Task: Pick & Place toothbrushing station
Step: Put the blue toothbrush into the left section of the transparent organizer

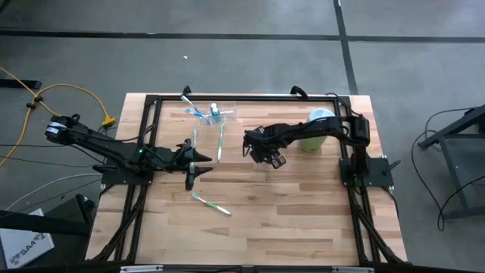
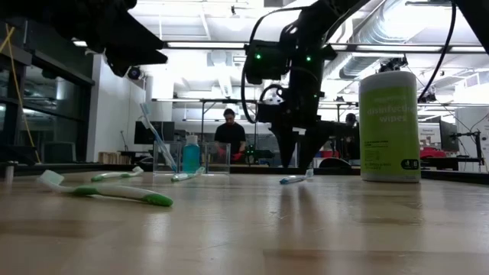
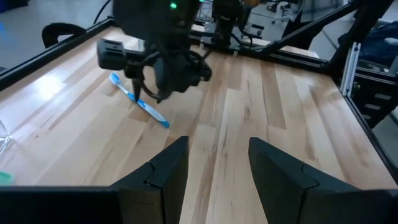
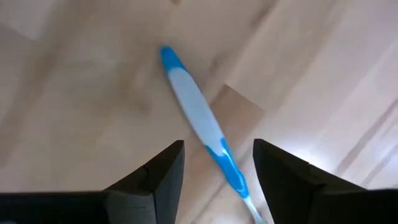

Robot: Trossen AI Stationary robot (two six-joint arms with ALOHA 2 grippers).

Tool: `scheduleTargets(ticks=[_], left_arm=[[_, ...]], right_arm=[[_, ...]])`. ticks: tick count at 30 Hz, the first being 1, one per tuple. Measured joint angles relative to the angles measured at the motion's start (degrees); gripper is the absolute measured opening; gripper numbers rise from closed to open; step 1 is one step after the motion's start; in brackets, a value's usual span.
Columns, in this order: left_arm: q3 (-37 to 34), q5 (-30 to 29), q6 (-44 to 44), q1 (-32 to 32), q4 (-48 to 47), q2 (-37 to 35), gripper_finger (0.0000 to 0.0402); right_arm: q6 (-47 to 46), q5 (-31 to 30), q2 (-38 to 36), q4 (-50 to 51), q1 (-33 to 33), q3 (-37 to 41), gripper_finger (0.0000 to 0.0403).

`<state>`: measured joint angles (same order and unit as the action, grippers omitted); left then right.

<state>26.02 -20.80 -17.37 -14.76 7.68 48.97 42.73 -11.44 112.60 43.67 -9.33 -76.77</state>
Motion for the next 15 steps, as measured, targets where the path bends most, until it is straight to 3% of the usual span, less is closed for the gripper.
scheduleTargets(ticks=[5, 15], left_arm=[[0.0, 0.0, 0.0, 0.0, 0.02, 0.0, 0.0161], [0.0, 0.0, 0.02, 0.0, 0.07, 0.0, 0.0161]], right_arm=[[1.06, 0.04, 0.13, -0.04, -2.48, 0.0, 0.0183], [1.08, 5.72, 0.2, -0.01, -5.56, 0.0, 0.0183]])
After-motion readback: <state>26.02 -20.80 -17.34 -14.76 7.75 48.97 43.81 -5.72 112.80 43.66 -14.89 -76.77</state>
